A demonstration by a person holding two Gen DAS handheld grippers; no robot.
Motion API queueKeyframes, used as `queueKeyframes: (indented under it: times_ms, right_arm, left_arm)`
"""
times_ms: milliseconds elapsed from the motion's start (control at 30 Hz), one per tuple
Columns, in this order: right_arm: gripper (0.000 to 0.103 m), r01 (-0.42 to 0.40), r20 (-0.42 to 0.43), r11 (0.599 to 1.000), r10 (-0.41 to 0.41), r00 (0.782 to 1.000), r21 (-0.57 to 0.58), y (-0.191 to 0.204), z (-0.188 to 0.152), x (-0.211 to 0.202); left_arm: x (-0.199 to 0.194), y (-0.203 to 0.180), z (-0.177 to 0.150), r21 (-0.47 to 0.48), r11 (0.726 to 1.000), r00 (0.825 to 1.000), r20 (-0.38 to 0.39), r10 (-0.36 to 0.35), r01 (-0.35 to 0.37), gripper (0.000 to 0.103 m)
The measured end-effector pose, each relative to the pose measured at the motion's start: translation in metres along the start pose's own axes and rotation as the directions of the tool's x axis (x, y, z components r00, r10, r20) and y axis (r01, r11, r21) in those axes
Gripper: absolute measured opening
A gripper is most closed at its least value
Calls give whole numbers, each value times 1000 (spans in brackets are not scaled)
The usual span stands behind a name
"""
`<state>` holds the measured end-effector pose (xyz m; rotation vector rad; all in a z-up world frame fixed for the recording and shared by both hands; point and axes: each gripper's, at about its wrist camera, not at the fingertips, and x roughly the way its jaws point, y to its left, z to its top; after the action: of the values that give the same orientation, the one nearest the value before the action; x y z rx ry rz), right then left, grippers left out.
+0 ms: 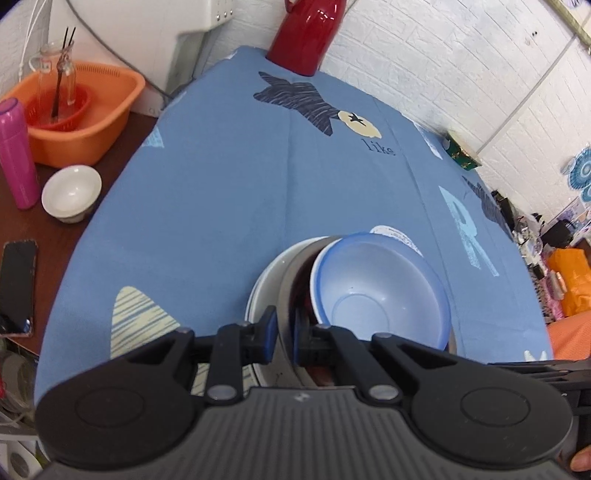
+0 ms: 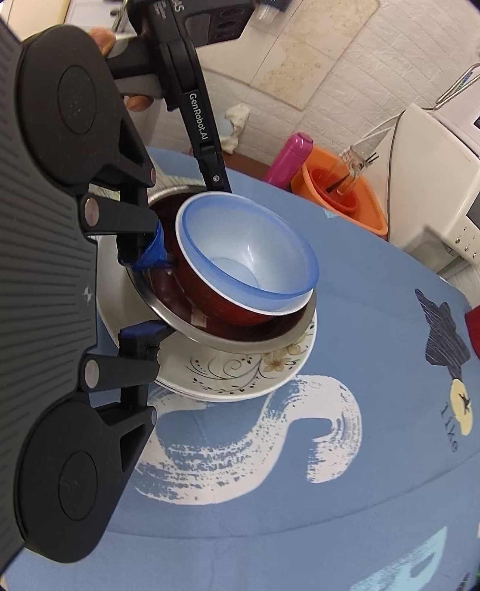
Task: Organize plates and bowls
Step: 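Lift and carry the nested bowls with the left gripper over the plate stack, then lower the nested bowls onto the plates and open the left gripper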
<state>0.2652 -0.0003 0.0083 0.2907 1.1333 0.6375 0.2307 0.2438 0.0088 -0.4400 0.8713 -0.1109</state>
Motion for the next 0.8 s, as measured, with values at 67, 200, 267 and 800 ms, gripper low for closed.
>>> queueKeyframes:
  times_ms: [67,200,267,800]
  right_arm:
    - [15,-9,2,1000,9,1000,20,-6,-3,-10]
    - [17,5,76,998,-10,997,58,-17,-10,-38]
    - [17,-7,129,997,-2,992,71,-22,-15,-51]
    - [24,-114,507,959,-36,861,261,-63,-84,-60]
  left_arm:
    - [-8,0,2,13,1000,1000,28,8,-9,0]
    - [-20,-13,2,61,997,995,82,49,-54,3]
    - [-24,-22,1,77,995,992,112,54,-63,55]
    - [-61,-116,-67,233,966,947,320,31,-110,65]
